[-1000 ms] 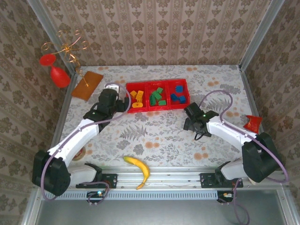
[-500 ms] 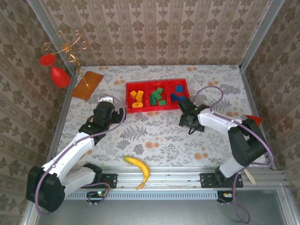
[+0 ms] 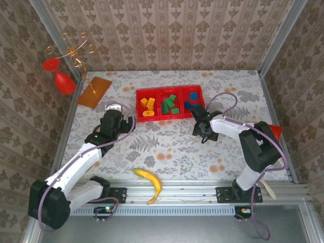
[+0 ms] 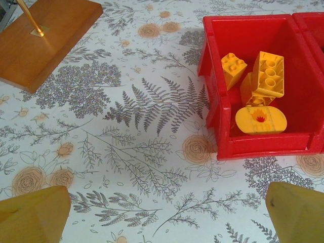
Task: Sort the legos into containers by color
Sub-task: Pick up the lego from the middle-right of the table.
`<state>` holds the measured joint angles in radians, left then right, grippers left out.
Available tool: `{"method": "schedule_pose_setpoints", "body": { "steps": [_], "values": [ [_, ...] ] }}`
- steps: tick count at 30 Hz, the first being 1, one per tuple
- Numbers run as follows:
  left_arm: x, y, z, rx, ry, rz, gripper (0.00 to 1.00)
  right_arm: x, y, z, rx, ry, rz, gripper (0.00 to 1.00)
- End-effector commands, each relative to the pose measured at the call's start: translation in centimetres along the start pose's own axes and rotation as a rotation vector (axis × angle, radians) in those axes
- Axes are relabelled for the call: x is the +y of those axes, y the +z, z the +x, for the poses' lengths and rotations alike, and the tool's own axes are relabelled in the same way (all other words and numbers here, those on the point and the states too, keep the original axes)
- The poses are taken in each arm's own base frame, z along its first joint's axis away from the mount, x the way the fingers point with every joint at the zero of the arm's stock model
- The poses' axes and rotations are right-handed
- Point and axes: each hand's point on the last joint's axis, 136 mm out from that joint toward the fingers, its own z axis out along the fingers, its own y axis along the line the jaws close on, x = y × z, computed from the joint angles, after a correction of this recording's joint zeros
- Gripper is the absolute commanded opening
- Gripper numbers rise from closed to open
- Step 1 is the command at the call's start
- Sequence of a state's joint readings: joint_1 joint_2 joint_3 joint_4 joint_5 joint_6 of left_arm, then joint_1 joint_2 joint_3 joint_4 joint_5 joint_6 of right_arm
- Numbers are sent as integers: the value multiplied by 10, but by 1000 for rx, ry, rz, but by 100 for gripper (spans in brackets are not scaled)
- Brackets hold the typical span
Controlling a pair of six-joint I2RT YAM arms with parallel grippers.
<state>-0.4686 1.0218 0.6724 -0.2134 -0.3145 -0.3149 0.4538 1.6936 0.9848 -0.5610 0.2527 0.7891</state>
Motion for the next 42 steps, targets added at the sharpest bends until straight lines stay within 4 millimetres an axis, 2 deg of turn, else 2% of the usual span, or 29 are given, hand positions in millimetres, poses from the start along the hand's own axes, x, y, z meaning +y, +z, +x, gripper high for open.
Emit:
{"method": "schedule_pose_setpoints", "body": {
  "steps": [1,13,22,31,37,42],
  "values": [
    [3,3,5,20,-5,-12,100,9,4,-5,3,11,-20,72],
    [-1,7,6,32,-5,2,100,17,12,-6,25,-29,-23,56],
    [-2,8,8,40,-3,8,100,12,16,-11,13,-25,6,59],
    [-3,9,12,51,-4,12,100,20,19,-23,-2,-31,-24,42],
    [-1,8,12,50,-2,3,100,22,6,-29,-25,-56,-46,30],
    [1,7,11,43,-3,-6,100,23,-27,-48,-94,-93,-73,25]
  ]
}}
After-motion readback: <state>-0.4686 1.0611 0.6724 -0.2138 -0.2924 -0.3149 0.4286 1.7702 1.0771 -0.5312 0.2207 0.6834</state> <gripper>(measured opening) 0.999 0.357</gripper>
